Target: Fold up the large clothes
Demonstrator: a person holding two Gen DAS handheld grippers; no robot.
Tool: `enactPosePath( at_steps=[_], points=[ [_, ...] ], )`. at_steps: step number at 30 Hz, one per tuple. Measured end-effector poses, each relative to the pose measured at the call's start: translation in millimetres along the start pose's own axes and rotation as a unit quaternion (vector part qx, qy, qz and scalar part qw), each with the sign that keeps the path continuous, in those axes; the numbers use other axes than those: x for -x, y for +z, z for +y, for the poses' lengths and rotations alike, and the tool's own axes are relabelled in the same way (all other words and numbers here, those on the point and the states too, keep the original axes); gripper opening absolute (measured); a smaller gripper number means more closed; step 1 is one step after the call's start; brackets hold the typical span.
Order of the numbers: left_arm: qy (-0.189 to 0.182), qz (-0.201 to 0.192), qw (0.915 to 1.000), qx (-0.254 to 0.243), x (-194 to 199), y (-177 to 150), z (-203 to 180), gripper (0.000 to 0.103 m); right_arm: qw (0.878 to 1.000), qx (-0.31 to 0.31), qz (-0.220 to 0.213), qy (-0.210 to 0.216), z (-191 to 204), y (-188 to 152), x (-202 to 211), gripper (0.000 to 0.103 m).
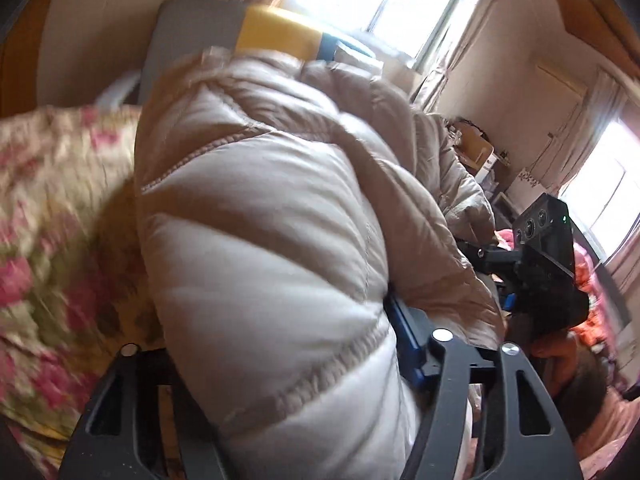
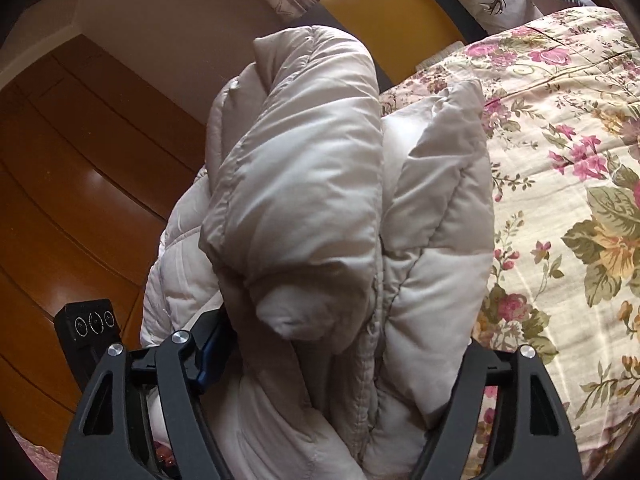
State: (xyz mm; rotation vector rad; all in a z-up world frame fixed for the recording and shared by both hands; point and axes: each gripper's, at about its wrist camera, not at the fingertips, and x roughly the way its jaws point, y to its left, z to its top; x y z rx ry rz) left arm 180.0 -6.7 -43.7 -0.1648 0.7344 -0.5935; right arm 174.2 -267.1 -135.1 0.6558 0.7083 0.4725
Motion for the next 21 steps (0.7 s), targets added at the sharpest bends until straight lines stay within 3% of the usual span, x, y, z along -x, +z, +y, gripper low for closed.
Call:
enactPosePath(
  at_steps=[5,10,14,17,19,20,21],
  points=[
    [0.063,-0.054,0.9924,-0.090,15,13,-17,0.053,0.999,0.042,-0.023,0.022,37,21,-13,0.070],
    [0.098,-0.095,0.9842,-0.112,15,36,4,0.053,0.997,0.061,-0.029,0.047,50,51,-54,0.070],
    [0.114,-0.115,0.9805,-0.111,3,53,42,0.053,0.995,0.079,-0.035,0.058,54,75,-98,0.070],
    [0.135,-0.112,0.9790,-0.104,-11,62,69,0.053,0.996,0.071,-0.023,0.057,51,83,-134,0.070],
    [0.148,-0.088,0.9823,-0.074,-29,68,92,0.054,0.997,0.064,-0.011,0.036,44,87,-158,0.070],
    [0.152,-0.074,0.9839,-0.059,-36,69,98,0.056,0.998,0.063,-0.005,0.015,38,91,-173,0.070],
    [0.158,-0.048,0.9859,-0.028,-47,68,111,0.066,0.998,0.061,-0.001,-0.006,32,91,-183,0.071]
  ],
)
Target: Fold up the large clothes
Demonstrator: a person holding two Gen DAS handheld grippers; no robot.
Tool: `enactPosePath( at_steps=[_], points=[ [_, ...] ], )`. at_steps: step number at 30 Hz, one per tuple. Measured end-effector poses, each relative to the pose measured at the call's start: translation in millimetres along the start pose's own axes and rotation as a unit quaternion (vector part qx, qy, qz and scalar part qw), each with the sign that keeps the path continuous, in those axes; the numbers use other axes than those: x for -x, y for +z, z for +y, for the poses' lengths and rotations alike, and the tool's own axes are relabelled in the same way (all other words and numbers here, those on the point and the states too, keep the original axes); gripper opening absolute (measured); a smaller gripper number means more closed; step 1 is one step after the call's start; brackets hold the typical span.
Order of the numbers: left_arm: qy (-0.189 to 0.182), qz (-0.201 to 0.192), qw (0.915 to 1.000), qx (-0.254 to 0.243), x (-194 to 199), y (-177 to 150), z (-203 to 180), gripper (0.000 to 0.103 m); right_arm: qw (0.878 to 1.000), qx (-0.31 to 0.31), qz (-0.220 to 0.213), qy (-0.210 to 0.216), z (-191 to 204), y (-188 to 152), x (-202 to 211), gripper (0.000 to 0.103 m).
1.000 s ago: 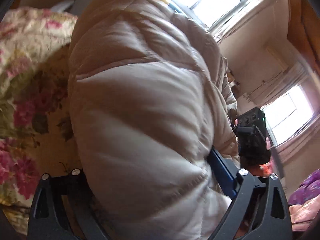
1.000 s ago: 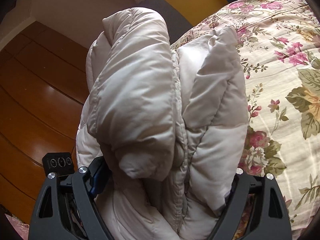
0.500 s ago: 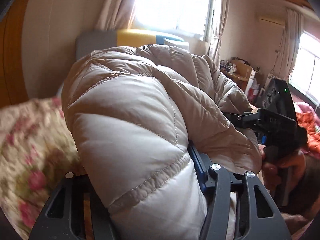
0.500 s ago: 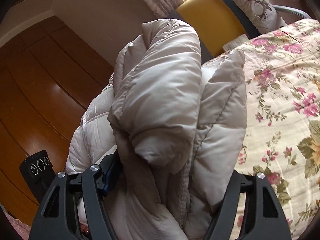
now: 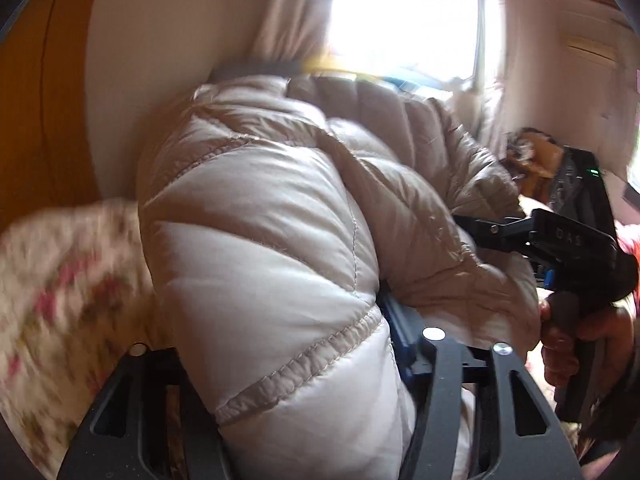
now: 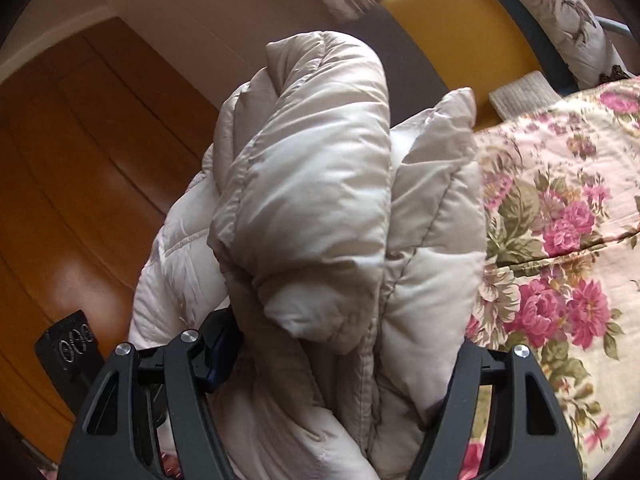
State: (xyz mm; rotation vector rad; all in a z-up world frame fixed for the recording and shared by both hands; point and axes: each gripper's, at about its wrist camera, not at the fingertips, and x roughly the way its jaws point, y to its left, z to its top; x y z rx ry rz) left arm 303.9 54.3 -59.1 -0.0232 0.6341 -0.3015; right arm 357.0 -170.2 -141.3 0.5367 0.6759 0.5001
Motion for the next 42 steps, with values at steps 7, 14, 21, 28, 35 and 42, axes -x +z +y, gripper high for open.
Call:
enactPosePath(
  at_steps=[7,14,21,28,35,42],
  points=[
    [-0.013,0.015,0.9923,0.122,-7,-36,24,0.099,0.994,0.050,-0.001,-0.099,10,4,11,0.092],
    [0.020,0.004,0.9917,0.127,1,-40,17,0.099,0.959,0.236,-0.108,-0.116,129,53,30,0.096],
    [0.033,0.004,0.9912,0.128,6,-40,12,0.099,0.932,0.330,0.006,-0.152,168,82,-97,0.056],
    [0.006,-0.014,0.9934,0.114,12,-40,5,0.099,0.946,0.223,0.049,-0.229,62,87,-148,0.058],
    [-0.034,0.025,0.9877,0.151,-12,-45,16,0.100,0.944,0.213,0.031,-0.249,36,81,-135,0.066],
    [-0.001,0.028,0.9870,0.158,13,-49,10,0.100,0.951,0.218,0.003,-0.220,68,75,-97,0.101]
  ],
)
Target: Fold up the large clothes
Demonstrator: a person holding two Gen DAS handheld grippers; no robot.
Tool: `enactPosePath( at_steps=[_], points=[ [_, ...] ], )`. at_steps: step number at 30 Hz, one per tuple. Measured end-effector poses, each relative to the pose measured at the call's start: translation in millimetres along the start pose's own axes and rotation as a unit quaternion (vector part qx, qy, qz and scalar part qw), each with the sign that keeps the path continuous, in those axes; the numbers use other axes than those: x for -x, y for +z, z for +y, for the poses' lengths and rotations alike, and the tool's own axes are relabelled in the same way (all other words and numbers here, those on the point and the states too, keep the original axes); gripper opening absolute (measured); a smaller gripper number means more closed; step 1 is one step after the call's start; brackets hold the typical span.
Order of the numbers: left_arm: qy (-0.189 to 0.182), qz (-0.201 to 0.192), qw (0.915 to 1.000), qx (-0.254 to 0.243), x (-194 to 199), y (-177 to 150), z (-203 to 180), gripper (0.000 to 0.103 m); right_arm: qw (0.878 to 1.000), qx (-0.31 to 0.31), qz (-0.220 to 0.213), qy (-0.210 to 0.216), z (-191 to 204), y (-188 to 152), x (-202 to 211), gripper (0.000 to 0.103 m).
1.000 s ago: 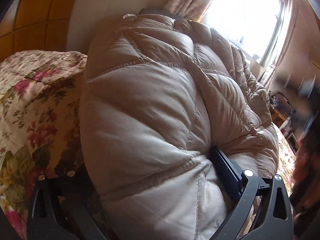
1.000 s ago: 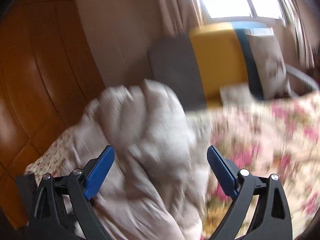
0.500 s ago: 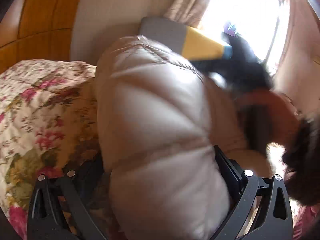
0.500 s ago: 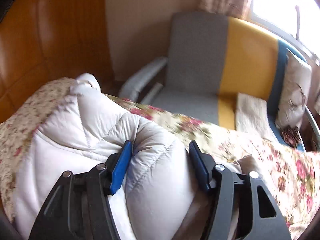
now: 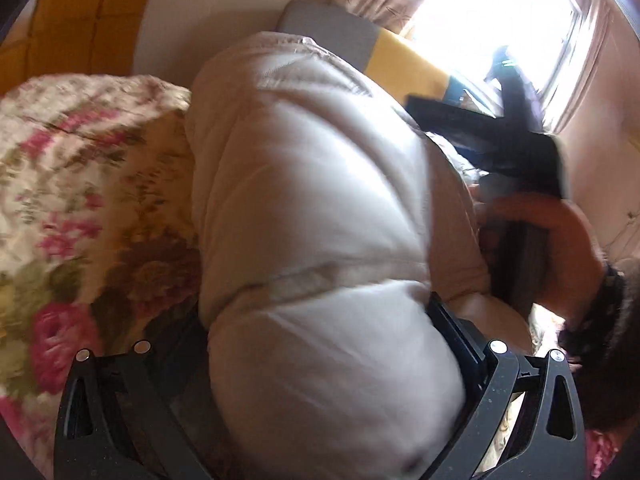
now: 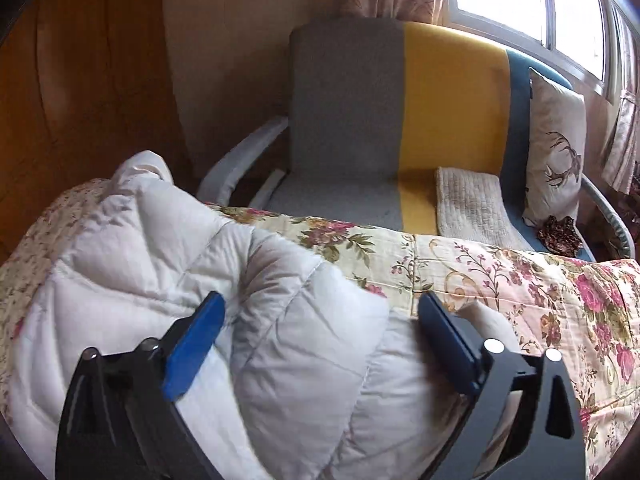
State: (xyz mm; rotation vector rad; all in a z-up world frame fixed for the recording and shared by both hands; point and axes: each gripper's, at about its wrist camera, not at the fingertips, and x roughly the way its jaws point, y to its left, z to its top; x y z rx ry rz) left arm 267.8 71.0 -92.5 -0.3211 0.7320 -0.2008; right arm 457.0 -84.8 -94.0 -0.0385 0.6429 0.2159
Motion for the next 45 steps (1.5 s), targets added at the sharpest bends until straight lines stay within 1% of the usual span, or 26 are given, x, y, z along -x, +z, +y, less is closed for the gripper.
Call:
enactPosePath(
  at_steps=[3,6,8,10,14,16,19,22,25,28,31,32,36,40,45],
  points=[
    [0.037,-0.020,0.9990,-0.010,22,-9,-11,0.100,1.000,0.022,-0.005,-0.016,10,-9,34,0.101],
    [0.066,-0.036,0.9971,-0.011,40,-19,-18,0.100,1.000,0.020,-0.001,-0.002,16,-25,67,0.101],
    [0.082,-0.043,0.9957,-0.009,51,-26,-21,0.100,1.000,0.022,0.008,-0.004,21,-37,84,0.101],
    [0.090,-0.047,0.9948,-0.004,64,-33,-21,0.100,1.000,0.025,0.006,-0.011,26,-51,100,0.101],
    [0.112,-0.045,0.9927,0.000,80,-37,-19,0.100,0.999,0.032,0.000,-0.022,31,-79,131,0.101],
    [0.128,-0.040,0.9910,-0.007,87,-43,-21,0.100,0.999,0.031,-0.001,-0.017,34,-92,148,0.101],
    [0.146,-0.027,0.9889,-0.005,98,-51,-22,0.100,1.000,0.011,-0.003,-0.009,28,-111,167,0.101],
    [0.164,-0.030,0.9860,0.001,108,-58,-17,0.100,1.000,-0.016,-0.009,-0.017,24,-129,186,0.101],
    [0.183,-0.035,0.9826,-0.001,117,-65,-16,0.100,0.999,-0.027,-0.011,-0.020,24,-145,200,0.101],
    [0.209,-0.036,0.9773,-0.004,123,-72,-19,0.100,0.999,-0.032,-0.006,-0.027,24,-155,211,0.101],
    [0.216,-0.044,0.9753,-0.019,128,-76,-24,0.100,0.998,-0.027,-0.011,-0.048,27,-165,223,0.101],
    [0.215,-0.046,0.9752,-0.024,130,-78,-26,0.100,0.998,-0.025,-0.015,-0.048,27,-168,227,0.101],
    [0.196,-0.054,0.9784,-0.035,140,-83,-35,0.100,0.998,-0.033,-0.027,-0.050,26,-181,242,0.101],
    [0.189,-0.063,0.9790,-0.043,148,-85,-43,0.100,0.997,-0.044,-0.022,-0.055,22,-193,249,0.101],
    [0.191,-0.072,0.9776,-0.052,153,-86,-50,0.100,0.997,-0.034,-0.011,-0.068,24,-206,253,0.101]
  ],
)
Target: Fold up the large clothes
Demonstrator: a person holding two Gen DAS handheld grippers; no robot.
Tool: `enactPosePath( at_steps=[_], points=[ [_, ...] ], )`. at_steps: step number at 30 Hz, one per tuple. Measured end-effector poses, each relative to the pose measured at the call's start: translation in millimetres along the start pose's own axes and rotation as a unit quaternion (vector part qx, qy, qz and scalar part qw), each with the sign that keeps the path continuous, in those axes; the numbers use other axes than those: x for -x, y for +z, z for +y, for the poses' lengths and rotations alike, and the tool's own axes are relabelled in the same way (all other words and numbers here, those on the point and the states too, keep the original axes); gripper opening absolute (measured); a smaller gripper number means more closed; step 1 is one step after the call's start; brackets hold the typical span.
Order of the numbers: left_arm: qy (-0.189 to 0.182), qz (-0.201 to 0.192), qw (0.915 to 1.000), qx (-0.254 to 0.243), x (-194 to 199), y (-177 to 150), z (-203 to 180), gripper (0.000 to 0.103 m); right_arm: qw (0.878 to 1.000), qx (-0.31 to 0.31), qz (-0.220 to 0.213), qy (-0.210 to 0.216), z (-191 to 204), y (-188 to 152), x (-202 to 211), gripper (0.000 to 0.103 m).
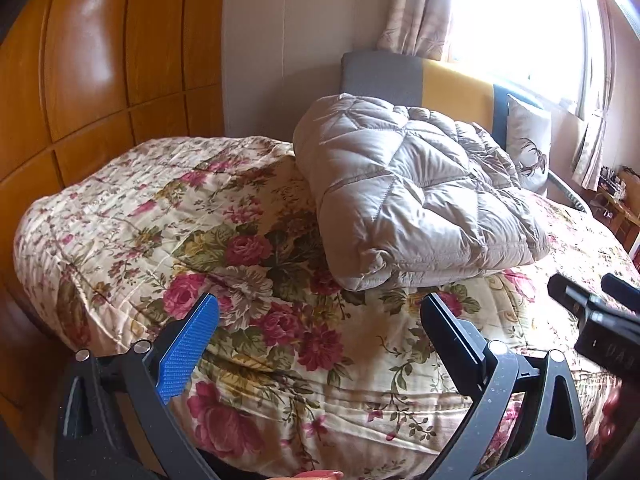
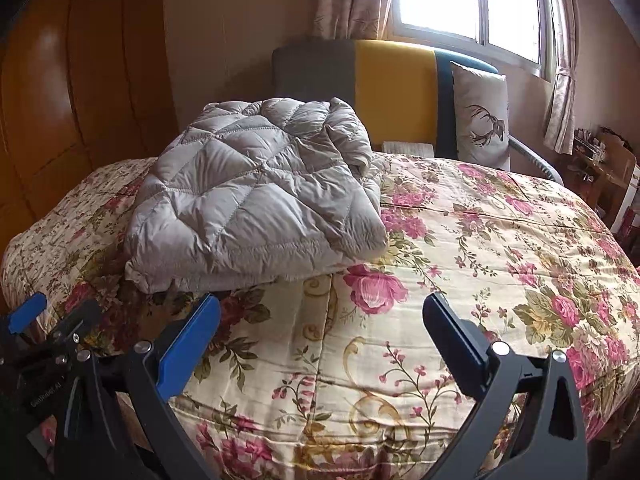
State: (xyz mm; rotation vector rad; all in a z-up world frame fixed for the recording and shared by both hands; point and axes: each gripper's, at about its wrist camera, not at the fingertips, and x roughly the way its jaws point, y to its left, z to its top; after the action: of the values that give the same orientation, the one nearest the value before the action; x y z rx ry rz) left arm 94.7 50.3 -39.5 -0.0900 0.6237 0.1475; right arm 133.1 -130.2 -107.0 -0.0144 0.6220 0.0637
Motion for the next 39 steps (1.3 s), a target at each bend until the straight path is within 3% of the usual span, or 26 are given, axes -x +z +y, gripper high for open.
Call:
enactPosePath(
  at_steps=[39],
  points=[
    [-0.002,0.004,1.0000,0.008,4.1,1.3,1.9,0.100,1.000,-0.012,0.009,-0.004,-8.6,-6.8,-1.4,0.101]
  ],
)
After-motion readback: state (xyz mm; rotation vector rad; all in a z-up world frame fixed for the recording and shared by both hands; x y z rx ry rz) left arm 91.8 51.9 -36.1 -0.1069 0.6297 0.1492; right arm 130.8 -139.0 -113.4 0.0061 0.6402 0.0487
